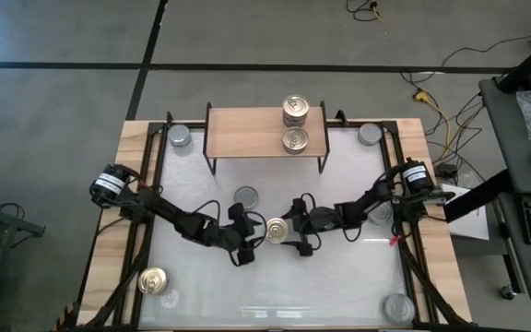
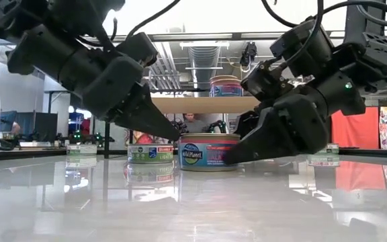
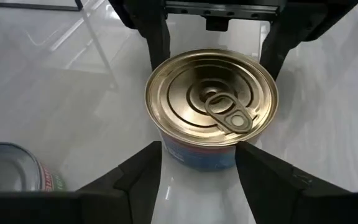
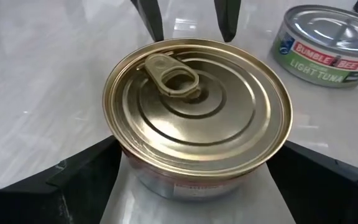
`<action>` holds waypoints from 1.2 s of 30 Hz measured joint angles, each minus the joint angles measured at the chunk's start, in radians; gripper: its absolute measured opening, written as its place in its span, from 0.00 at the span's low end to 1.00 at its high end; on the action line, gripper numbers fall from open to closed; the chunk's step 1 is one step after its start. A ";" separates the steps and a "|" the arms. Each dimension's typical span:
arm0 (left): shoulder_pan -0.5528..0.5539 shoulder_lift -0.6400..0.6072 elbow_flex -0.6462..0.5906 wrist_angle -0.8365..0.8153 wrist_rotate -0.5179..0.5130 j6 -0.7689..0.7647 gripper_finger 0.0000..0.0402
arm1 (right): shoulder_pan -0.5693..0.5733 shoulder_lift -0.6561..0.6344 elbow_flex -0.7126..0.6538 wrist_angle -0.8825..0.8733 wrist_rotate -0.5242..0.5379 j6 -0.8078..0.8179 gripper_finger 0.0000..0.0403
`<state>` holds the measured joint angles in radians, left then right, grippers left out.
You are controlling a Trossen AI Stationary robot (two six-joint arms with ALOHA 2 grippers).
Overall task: Stack canned seafood by type on shelf
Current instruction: Stack the blue-pink tuna can on top of the other blue-pink tuna can on the shelf
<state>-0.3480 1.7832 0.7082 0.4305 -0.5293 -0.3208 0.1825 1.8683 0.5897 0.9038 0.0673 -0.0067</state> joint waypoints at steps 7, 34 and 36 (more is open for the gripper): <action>0.009 0.011 -0.001 0.052 -0.003 0.030 0.47 | -0.014 0.000 0.006 0.002 -0.015 0.028 0.94; 0.019 0.144 0.079 0.086 -0.012 0.024 0.47 | -0.014 -0.003 0.043 -0.093 -0.018 0.059 0.99; 0.019 0.144 0.079 0.086 -0.012 0.024 0.47 | -0.013 -0.003 0.048 -0.100 -0.015 0.067 0.99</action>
<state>-0.3286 1.9274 0.7868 0.5167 -0.5411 -0.2966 0.1692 1.8652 0.6376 0.8041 0.0521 0.0605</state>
